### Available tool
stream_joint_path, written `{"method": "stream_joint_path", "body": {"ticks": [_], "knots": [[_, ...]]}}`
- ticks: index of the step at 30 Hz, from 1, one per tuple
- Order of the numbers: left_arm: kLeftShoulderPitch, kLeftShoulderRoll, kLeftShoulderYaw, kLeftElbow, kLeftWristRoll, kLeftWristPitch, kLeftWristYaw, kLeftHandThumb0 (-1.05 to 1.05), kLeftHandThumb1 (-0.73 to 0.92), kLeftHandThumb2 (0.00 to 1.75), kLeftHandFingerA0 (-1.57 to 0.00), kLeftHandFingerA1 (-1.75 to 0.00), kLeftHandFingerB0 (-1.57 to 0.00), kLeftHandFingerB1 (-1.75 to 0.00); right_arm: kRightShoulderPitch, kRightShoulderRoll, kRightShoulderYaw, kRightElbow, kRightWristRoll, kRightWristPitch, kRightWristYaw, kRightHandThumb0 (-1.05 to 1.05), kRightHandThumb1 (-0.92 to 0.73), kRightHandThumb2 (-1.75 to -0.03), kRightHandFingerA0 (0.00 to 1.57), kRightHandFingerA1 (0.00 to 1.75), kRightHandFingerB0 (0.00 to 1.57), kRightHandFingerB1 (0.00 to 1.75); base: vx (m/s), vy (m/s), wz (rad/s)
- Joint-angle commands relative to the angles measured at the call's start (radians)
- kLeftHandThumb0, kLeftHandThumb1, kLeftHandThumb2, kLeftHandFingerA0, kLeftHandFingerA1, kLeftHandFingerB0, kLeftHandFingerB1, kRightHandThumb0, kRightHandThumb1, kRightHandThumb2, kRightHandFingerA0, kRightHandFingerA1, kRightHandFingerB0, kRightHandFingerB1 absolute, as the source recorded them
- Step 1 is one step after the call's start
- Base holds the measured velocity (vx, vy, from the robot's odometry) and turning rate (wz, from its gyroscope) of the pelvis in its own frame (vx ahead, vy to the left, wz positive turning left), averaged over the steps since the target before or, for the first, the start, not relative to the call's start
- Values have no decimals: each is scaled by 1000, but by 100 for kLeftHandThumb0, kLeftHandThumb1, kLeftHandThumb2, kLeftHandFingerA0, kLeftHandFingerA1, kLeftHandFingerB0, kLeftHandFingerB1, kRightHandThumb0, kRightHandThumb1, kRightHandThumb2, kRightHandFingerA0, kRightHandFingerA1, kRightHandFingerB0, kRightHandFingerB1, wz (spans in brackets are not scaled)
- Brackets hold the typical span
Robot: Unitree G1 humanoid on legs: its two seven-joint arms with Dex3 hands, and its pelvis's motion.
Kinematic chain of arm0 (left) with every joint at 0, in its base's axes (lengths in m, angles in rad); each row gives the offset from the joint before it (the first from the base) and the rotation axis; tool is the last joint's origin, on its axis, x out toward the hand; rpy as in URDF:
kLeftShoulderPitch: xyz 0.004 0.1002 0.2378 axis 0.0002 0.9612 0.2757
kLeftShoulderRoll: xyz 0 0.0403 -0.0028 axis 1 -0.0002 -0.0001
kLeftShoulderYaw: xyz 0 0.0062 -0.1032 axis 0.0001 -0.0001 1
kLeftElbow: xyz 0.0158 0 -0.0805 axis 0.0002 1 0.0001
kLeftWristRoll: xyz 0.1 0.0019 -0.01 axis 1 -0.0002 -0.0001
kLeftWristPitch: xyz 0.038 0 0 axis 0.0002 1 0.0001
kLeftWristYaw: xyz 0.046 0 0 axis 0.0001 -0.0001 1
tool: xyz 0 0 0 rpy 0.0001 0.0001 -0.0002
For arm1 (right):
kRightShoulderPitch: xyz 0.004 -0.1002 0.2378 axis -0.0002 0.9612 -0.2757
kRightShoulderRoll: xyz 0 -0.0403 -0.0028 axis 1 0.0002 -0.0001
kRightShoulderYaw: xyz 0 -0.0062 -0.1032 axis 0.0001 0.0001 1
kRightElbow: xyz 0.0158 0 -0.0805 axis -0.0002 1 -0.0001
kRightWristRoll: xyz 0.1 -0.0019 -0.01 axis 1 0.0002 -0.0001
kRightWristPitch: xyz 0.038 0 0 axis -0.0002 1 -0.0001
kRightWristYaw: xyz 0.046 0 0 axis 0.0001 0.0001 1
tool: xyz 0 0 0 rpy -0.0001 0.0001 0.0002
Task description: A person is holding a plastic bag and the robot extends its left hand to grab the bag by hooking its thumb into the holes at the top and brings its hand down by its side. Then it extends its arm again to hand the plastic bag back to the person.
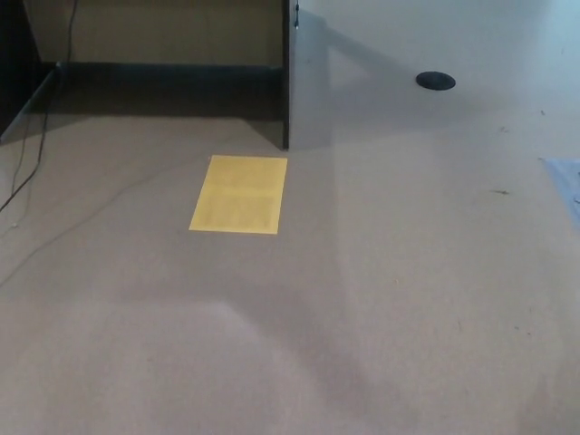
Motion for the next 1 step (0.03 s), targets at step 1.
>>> {"method": "stream_joint_path", "body": {"ticks": [1], "knots": [[-3,16,-4,43,-31,-64,30,-42,53,56,-49,-40,-49,-36,15,-11,1,3,2,5,-12,-29,-68,-61,78,49,61,43,0,0,0]]}}
